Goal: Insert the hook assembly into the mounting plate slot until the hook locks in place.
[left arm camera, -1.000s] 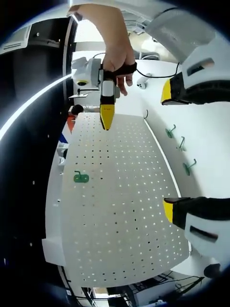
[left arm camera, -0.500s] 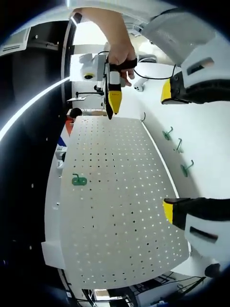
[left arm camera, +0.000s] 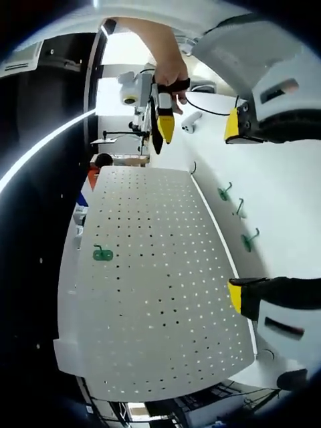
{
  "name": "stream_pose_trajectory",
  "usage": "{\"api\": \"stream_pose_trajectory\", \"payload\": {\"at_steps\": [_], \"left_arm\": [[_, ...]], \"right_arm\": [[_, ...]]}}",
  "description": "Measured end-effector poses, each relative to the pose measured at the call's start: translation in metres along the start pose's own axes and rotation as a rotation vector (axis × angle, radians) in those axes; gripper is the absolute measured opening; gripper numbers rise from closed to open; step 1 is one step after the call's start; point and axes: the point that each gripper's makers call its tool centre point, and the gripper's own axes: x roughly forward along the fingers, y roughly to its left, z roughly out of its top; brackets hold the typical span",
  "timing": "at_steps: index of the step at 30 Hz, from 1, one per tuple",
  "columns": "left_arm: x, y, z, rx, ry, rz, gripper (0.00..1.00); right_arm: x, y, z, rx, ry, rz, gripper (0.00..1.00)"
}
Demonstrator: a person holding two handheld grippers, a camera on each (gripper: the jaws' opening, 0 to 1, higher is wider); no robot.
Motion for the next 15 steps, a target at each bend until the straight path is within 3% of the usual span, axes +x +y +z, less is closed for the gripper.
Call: {"api": "stream_pose_trajectory", "payload": {"at_steps": [15], "left_arm": [[-0.009,0.001,-0.011,-0.008,0.022,0.01,0.84]], "right_arm": [[-0.024,0.009,-0.024,0.006,0.046,0.013,0.6]]}}
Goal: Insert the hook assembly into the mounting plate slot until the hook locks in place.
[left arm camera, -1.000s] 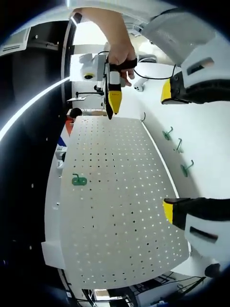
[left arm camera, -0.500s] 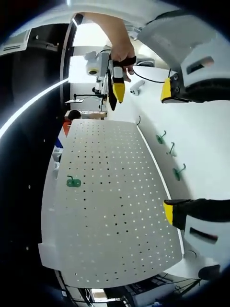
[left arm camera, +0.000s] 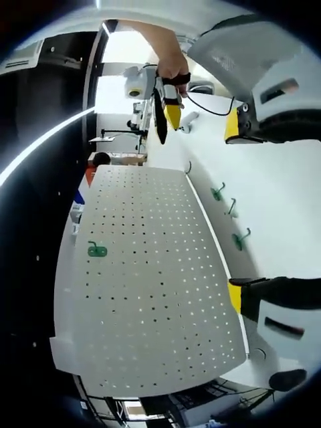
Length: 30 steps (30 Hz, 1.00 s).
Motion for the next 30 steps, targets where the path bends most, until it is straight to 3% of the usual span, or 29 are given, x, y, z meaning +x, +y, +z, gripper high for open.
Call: {"api": "stream_pose_trajectory", "payload": {"at_steps": [17,26,30], "left_arm": [[-0.002,0.004,-0.003,0.003,0.017,0.009,0.83],[0.009,0.015,0.007,0.053,0.032,-0.014,0.83],[0.018,0.019,0.002,0.075,0.064,-0.033,0.84]], "right_arm": [[-0.006,0.001,-0.009,0.013,0.025,-0.015,0.6],[-0.006,0.0,-0.011,0.017,0.032,-0.016,0.6],[-0.006,0.0,-0.013,0.026,0.041,-0.014,0.61]]}}
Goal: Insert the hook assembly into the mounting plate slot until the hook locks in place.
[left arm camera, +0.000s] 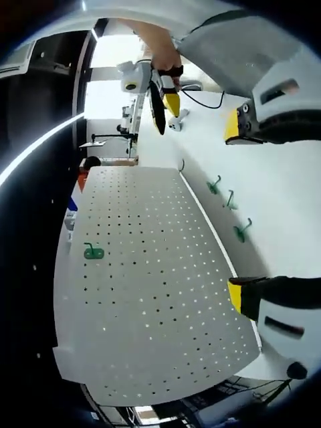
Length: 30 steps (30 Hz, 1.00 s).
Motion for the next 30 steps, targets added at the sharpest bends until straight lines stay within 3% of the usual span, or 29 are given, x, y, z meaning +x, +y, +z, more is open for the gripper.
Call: {"api": "stream_pose_trajectory", "payload": {"at_steps": [17,30], "left_arm": [[0.034,0.014,-0.022,0.125,0.177,-0.113,0.81],[0.057,0.014,-0.036,0.235,0.299,-0.222,0.81]], "right_arm": [[0.003,0.003,-0.007,0.0,0.03,0.011,0.62],[0.001,-0.001,-0.005,0.002,0.019,-0.005,0.62]]}}
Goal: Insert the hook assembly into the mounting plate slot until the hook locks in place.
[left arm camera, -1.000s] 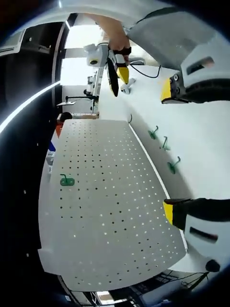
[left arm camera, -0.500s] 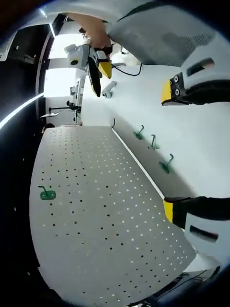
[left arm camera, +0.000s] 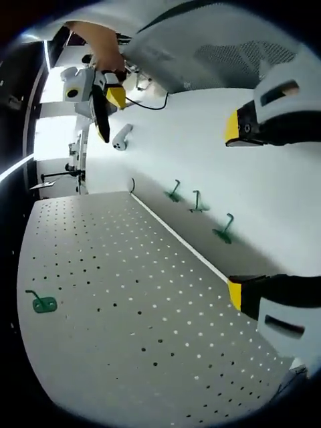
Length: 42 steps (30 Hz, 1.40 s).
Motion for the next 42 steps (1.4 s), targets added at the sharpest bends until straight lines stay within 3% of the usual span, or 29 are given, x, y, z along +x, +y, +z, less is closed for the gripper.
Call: {"api": "stream_pose_trajectory", "payload": {"at_steps": [12,30,42], "left_arm": [[0.023,-0.002,-0.005,0.11,0.096,-0.135,0.81],[0.05,0.006,-0.029,0.296,0.284,-0.248,0.81],[0.065,0.011,-0.039,0.356,0.353,-0.323,0.8]], "right_arm": [[-0.001,-0.001,0.001,0.008,-0.008,-0.004,0.61],[0.002,0.0,-0.007,0.017,0.023,0.009,0.62],[0.004,0.0,-0.017,0.046,0.065,0.014,0.63]]}}
